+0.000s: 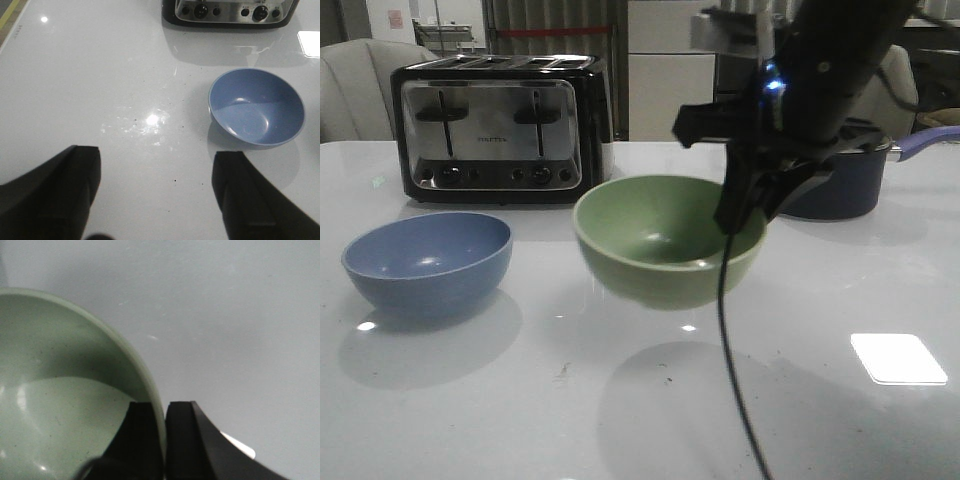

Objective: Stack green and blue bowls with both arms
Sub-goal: 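Drag the green bowl with the right gripper toward the blue bowl, then release the green bowl and raise the right gripper away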

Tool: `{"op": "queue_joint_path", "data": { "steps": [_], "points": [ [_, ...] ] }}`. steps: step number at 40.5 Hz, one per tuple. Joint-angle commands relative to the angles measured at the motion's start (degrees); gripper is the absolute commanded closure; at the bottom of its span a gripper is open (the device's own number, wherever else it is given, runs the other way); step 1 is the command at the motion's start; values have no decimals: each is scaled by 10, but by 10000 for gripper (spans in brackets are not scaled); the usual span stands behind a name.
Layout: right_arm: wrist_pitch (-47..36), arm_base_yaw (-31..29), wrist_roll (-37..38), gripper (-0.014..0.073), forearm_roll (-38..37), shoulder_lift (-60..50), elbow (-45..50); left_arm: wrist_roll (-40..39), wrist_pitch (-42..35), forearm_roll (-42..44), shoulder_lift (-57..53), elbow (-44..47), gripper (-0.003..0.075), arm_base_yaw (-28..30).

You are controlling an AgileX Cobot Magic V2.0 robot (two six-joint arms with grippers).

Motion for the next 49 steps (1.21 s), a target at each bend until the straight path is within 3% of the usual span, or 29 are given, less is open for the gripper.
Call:
{"op": "queue_joint_path", "data": {
  "steps": [1, 10, 18, 21, 34, 49],
  "points": [
    [-32, 19, -7, 525, 13, -2, -17, 0, -43, 2, 6, -20, 192, 0],
    [-34, 28, -7, 486, 17, 35, -17, 0, -43, 2, 6, -20, 192, 0],
    [-33, 28, -7, 230, 15, 36, -18, 0, -43, 2, 6, -20, 192, 0],
    [-31, 28, -7, 172, 4, 29, -18, 0, -43, 2, 6, -20, 192, 0],
    [-70, 54, -76, 168, -8, -169, 84, 0, -43, 2, 6, -20, 192, 0],
    [-72, 61, -78, 168, -8, -428, 254, 0, -42, 2, 6, -20, 192, 0]
  ]
}}
